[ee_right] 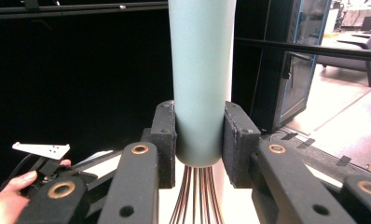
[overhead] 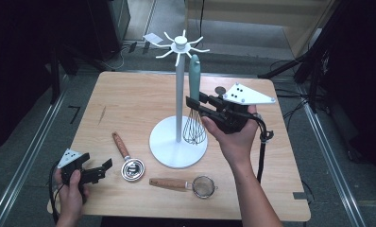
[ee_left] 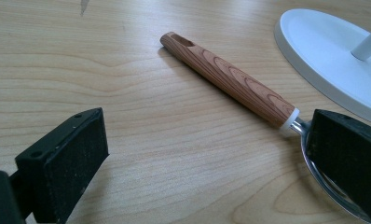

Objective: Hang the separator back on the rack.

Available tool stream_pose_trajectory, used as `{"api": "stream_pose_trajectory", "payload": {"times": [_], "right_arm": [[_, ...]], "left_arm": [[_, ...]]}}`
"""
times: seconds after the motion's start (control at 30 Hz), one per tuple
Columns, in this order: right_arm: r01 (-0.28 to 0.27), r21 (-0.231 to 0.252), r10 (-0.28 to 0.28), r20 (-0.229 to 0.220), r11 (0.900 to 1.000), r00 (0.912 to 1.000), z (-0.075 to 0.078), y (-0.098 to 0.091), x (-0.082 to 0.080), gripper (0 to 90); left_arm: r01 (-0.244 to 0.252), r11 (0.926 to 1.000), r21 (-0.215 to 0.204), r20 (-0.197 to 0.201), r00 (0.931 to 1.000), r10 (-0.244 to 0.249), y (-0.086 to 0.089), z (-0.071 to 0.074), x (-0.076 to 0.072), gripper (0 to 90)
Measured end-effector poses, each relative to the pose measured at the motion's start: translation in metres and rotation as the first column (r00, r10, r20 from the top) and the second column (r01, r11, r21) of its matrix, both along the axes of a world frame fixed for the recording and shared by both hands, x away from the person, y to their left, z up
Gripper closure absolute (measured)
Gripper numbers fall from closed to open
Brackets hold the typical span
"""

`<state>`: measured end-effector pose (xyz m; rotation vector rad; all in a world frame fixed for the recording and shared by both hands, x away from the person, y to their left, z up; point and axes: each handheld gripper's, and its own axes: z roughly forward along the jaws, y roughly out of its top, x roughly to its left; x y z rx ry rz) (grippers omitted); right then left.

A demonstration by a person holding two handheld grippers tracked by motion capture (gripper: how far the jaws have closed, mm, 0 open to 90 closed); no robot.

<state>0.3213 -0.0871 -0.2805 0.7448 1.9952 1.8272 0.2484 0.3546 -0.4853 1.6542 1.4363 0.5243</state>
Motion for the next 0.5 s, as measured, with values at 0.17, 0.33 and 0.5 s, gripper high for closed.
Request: {"api": "stream_pose_trajectory", "payload": {"times": [0.17,0.33,0.5], "right_arm": [[0.008,-0.012,-0.008,-0.007,0.9999,0.9999,0.0018,0.0011,-0.0002,69.6],[0.011,-0.005,-0.011,0.005,0.9999,0.9999,0.0054,-0.0018,-0.0017,64.2],[0.024,0.007,-0.024,0.026,0.9997,0.9994,0.0073,-0.0083,-0.0037,63.7]], "left_arm": [[-0.001,1.0,0.001,0.0,1.0,0.001,-0.0001,-0.0001,0.0,0.0],[-0.001,1.0,0.002,0.002,1.0,0.001,-0.0002,-0.0001,-0.0001,0.0],[-0.003,1.0,0.002,0.002,1.0,0.003,-0.0001,-0.0001,0.0,0.0]]}}
